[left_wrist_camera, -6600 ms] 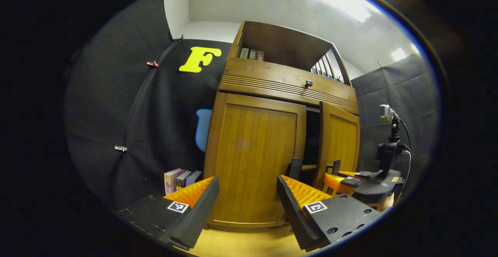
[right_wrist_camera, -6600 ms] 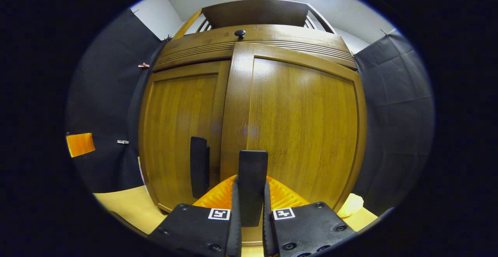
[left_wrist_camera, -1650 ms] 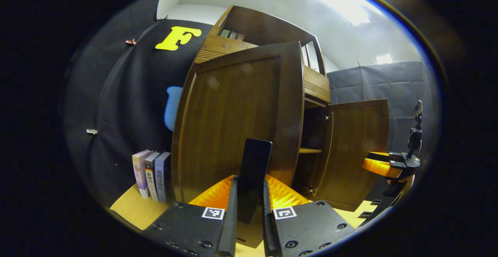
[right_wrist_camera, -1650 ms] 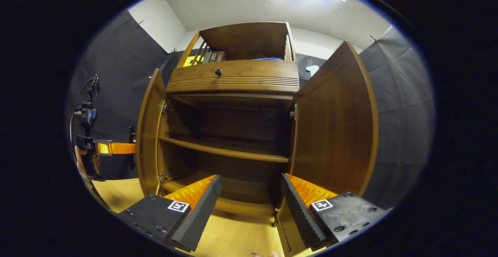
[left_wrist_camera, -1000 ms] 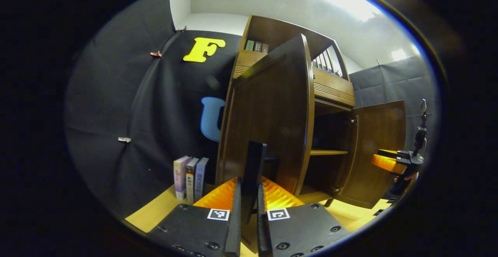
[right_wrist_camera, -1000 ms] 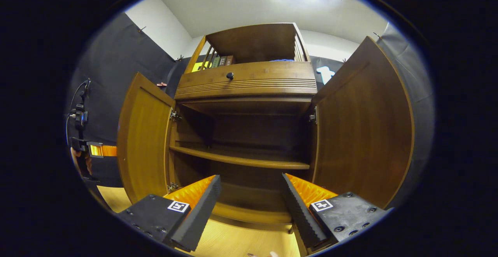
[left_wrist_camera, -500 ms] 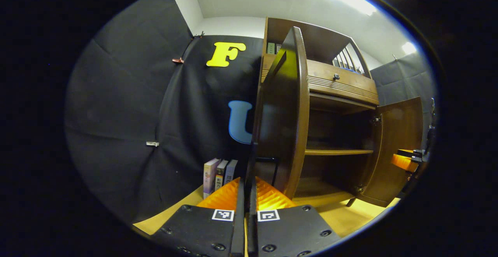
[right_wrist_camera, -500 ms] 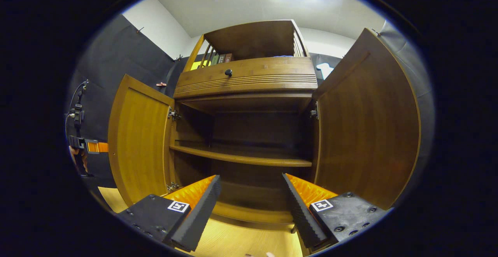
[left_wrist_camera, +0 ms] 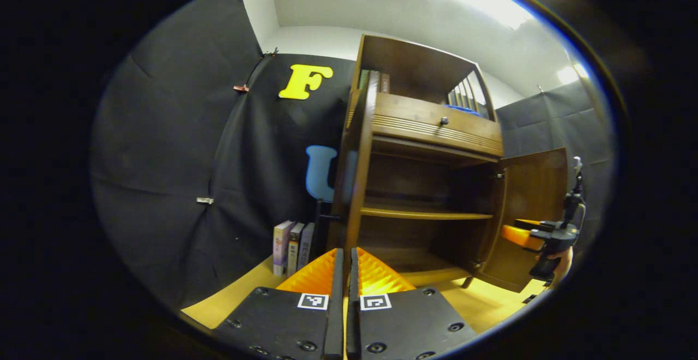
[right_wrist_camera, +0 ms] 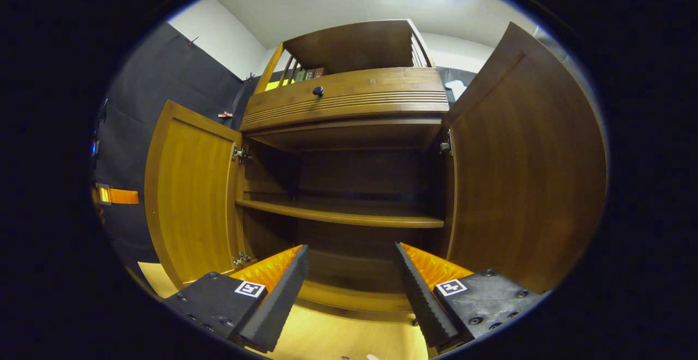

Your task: Open the right door of the double-door shoe cabinet with the right hand, and open the left door with the left hand.

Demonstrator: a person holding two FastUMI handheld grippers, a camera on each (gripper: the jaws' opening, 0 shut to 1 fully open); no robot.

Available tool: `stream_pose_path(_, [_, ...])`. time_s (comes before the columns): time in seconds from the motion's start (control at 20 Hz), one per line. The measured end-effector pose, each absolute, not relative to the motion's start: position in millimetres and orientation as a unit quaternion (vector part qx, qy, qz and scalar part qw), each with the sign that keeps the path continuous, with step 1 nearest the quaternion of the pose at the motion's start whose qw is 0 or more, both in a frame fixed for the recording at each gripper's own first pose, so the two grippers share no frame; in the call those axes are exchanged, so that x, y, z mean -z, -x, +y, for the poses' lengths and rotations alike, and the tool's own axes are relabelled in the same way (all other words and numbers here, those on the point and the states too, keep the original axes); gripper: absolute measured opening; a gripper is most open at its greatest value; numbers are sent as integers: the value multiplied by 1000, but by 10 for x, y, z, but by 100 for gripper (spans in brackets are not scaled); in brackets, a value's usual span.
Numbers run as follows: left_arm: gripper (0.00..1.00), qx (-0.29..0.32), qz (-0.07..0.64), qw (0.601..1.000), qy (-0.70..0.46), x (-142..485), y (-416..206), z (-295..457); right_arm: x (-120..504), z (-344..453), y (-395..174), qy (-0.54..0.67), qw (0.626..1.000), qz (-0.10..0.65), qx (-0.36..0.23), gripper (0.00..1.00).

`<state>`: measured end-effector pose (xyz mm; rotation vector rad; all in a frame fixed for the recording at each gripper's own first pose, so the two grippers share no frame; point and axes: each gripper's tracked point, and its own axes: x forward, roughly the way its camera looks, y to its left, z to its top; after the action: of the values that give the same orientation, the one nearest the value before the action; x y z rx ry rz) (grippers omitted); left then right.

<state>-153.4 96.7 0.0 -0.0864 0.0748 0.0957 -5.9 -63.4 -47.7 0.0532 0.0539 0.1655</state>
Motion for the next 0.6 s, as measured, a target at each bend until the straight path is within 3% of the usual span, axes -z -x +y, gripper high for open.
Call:
stream_pose_path(0.15, [7, 13, 12, 998, 53, -192, 1373, 591, 421, -692, 35, -26, 998, 22, -56, 96])
stream_pose_path(0.35, [3, -9, 12, 1000, 6, -170, 852, 485, 272, -719, 138, -17, 1000, 6, -24, 97])
stream_pose_path(0.4, [7, -2, 20, 1000, -3, -102, 742, 373, 242, -684, 180, -15, 1000, 3, -26, 97])
stream_pose_path(0.6, [77, 11, 16, 1000, -6, -76, 376, 80, 195, -653, 307, 7, 1000, -3, -27, 99])
